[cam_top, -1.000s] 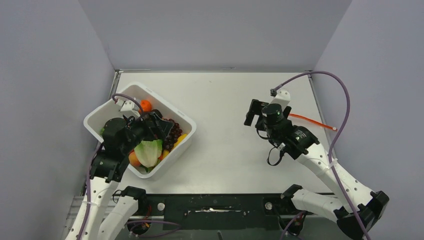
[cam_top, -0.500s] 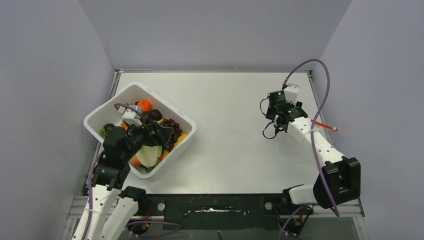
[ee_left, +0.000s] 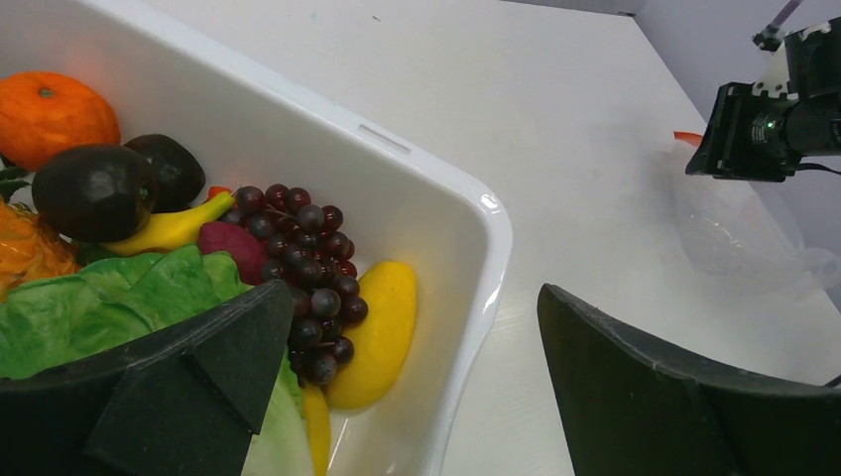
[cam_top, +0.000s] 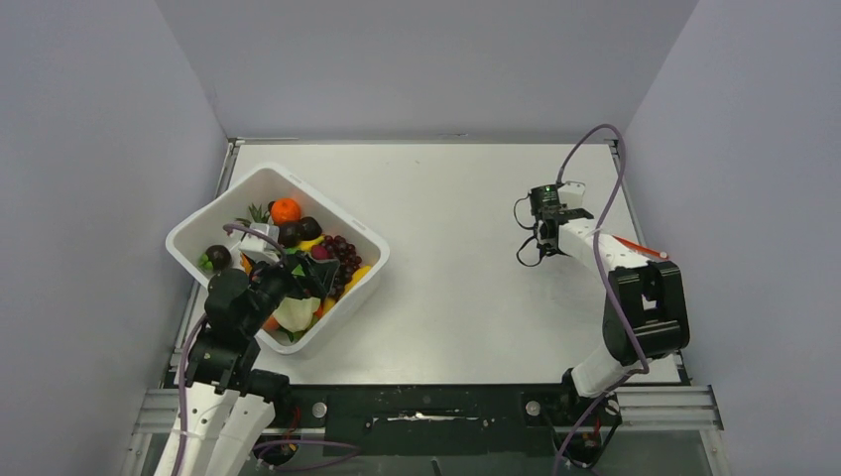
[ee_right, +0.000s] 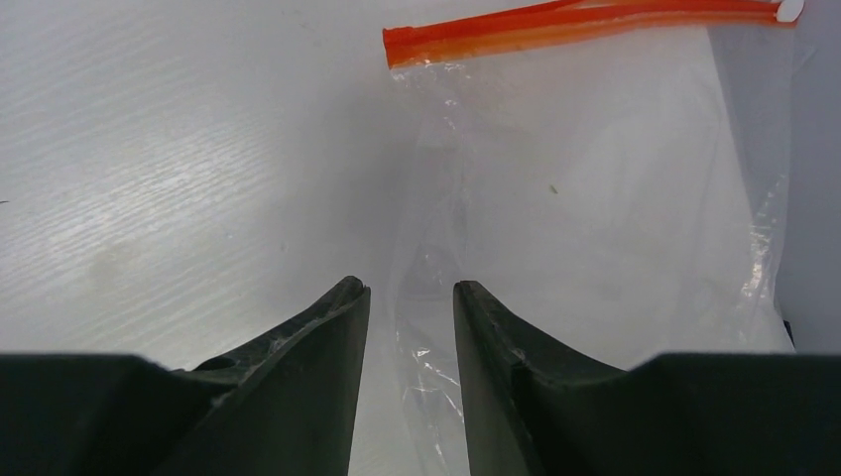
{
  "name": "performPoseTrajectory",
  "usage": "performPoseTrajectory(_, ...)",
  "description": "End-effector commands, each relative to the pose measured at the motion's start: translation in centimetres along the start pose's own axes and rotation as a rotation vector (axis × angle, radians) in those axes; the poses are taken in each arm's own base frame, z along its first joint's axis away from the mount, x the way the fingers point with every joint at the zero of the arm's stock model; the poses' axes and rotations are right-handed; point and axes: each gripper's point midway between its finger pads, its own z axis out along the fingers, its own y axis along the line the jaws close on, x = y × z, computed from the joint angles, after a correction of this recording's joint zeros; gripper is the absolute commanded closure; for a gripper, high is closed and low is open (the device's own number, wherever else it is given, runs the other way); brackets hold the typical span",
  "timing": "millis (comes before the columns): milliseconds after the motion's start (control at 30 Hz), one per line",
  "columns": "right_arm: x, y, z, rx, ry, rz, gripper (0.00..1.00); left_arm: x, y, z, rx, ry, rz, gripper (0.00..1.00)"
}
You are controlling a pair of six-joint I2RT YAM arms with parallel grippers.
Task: Place the food in the zip-top bag and seal the zipper
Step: Pick up the zipper food storage bag at the center of the board.
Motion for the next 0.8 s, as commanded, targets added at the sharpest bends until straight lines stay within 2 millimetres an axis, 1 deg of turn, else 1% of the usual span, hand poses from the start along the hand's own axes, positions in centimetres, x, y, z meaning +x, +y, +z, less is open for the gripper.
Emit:
performPoseTrajectory(0, 0.0, 0.2, 1.4, -0.001, -0.001, 0.041, 0.63, -2.7, -0.4, -0.5, 0.006, -0.119, 0.051, 0.03)
performPoseTrajectory(100, 0.8, 0.6, 2.1, -0.009, 0.029, 0.034, 0.63, -2.6, 0.0, -0.5, -0.013, -0.12, 0.057, 0.03)
performPoseTrajectory(233, 1.8, 0.7, 2.8, -0.002, 0.057, 0.025, 0.63, -2.6, -0.1, -0.6, -0.01, -0.118, 0.063, 0.03)
performPoseTrajectory(600, 3.4, -1.0, 4.0, 0.116, 0.131, 0.019, 0.64, -2.5, -0.4, -0.6, 0.003, -0.119, 0.071, 0.03)
performPoseTrajectory(700, 3.6, -1.0, 4.3, 0.125, 0.138, 0.011, 0.68, -2.5, -0.4, -0.6, 0.005, -0.118, 0.074, 0.03)
performPoseTrajectory(767, 3.7, -0.9, 4.3, 0.118, 0.138, 0.009, 0.75, -2.4, -0.5, -0.6, 0.008, -0.116, 0.075, 0.03)
